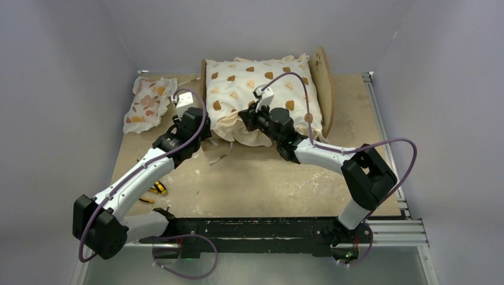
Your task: Set up the pet bed
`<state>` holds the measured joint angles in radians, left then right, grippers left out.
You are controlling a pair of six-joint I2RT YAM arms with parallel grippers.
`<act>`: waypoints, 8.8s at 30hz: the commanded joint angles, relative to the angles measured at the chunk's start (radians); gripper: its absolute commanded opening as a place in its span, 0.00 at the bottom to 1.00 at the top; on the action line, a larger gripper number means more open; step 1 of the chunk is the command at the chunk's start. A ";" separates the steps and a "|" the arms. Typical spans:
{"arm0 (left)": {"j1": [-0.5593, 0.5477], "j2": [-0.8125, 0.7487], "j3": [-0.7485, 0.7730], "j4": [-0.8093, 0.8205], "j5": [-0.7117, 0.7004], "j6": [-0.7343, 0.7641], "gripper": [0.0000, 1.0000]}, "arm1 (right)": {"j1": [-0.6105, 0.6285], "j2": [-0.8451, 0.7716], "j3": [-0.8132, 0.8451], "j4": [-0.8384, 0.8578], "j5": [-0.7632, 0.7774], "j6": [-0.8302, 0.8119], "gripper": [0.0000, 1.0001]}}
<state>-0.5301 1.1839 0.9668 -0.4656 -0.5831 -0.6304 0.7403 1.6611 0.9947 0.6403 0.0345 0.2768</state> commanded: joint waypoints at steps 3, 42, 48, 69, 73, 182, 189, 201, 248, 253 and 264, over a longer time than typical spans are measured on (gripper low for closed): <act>0.055 0.003 -0.006 0.076 -0.079 -0.022 0.55 | 0.027 -0.011 0.057 0.003 0.012 0.018 0.00; -0.093 -0.064 -0.202 0.332 0.066 0.041 0.47 | 0.042 -0.131 -0.083 -0.048 0.310 0.047 0.00; -0.224 -0.073 -0.408 0.548 -0.072 -0.052 0.53 | 0.042 -0.107 -0.088 -0.025 0.287 0.058 0.00; -0.292 0.439 -0.477 1.228 -0.357 -0.068 0.61 | 0.042 -0.070 -0.094 0.019 0.184 0.076 0.00; -0.293 0.526 -0.457 1.302 -0.384 -0.063 0.64 | 0.042 -0.059 -0.093 0.021 0.171 0.081 0.00; -0.070 -0.326 -0.703 0.208 0.221 -0.352 0.00 | 0.151 -0.097 0.138 -0.370 0.103 -0.047 0.48; -0.070 -0.341 -0.696 0.216 0.221 -0.330 0.00 | 0.281 -0.111 -0.052 -0.268 0.224 0.029 0.59; -0.071 -0.340 -0.730 0.263 0.230 -0.328 0.00 | 0.395 0.240 0.047 -0.182 0.336 0.174 0.63; -0.071 -0.434 -0.865 0.432 0.407 -0.372 0.00 | 0.466 -0.110 0.196 -0.574 0.090 0.063 0.00; -0.079 -0.543 -0.873 0.419 0.454 -0.337 0.00 | 0.324 -0.116 0.205 -0.541 0.090 0.120 0.00; -0.098 -0.624 -0.834 0.295 0.408 -0.311 0.00 | 0.232 -0.213 0.306 -0.543 0.134 0.007 0.00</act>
<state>-0.6167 0.5335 0.1036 -0.1585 -0.1867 -0.9726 0.9627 1.5139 1.2236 0.0612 0.1417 0.3370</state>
